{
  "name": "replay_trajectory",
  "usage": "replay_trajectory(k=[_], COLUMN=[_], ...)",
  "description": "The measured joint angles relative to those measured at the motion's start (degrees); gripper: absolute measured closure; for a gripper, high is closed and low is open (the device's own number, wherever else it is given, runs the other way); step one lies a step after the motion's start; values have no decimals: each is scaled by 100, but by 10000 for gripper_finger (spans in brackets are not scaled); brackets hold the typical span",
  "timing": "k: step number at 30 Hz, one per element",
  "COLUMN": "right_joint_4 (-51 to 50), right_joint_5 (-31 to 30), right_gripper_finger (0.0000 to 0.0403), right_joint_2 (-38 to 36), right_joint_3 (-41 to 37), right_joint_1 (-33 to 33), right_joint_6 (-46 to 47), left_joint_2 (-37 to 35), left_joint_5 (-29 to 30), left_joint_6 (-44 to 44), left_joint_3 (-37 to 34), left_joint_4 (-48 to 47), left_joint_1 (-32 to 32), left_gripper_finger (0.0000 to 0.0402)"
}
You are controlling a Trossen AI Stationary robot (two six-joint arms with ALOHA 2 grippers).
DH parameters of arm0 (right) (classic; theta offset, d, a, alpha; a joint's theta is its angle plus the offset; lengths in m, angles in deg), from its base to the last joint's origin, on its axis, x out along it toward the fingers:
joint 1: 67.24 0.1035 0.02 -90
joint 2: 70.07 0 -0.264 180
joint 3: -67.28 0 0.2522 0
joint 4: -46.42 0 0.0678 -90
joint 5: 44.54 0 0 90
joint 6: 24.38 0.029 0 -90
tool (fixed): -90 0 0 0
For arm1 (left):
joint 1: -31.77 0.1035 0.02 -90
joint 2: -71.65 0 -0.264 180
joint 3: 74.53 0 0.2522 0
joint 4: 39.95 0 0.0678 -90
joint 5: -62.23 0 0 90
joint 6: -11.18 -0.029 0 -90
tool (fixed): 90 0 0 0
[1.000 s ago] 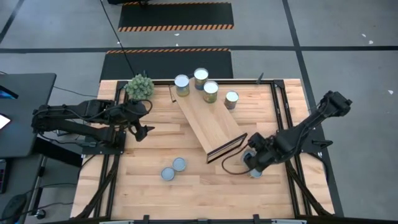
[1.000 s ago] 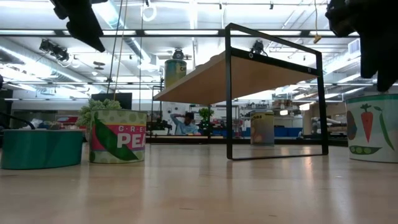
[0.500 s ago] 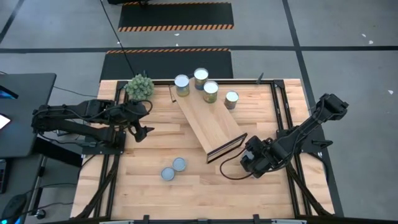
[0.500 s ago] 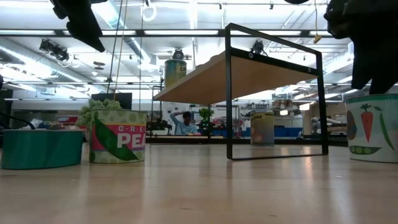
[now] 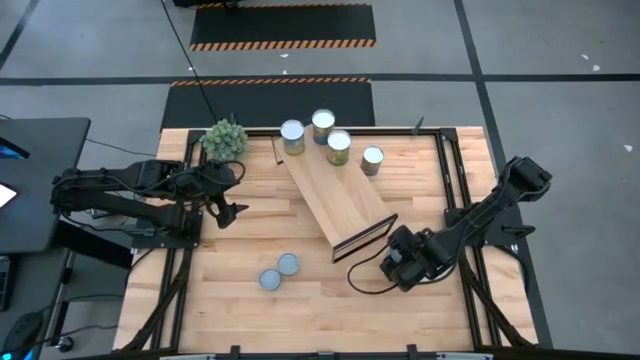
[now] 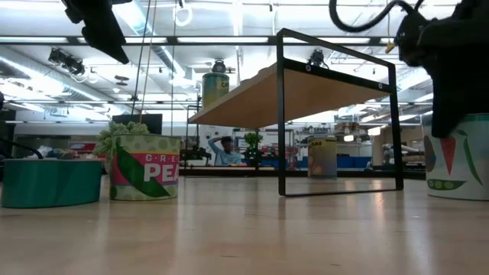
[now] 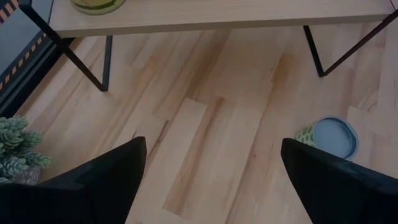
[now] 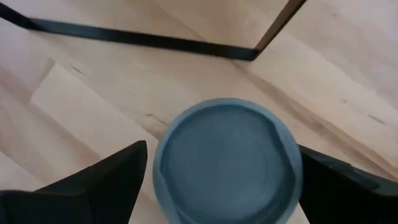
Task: Pick and place cans onto a shelf
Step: Put the canned mix vegetables on the shelf
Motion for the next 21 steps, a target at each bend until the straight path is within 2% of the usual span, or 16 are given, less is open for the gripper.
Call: replay_trajectory(k=[13,21], right_joint_4=[107,141], right_joint_5=[78,95], right_gripper_finger=[34,92], right_joint_2=[368,385], right_joint_3=[-11,-11], right_joint_1=[-105,-284], right_joint_6=[-334,-356], left_joint_2=[0,0], left_joint_5=[0,0], left_joint_6=[59,48], left_joint_3=[0,0], left_joint_4=[5,13], left_joint_1=[0,0], left_gripper_finger=[25,25])
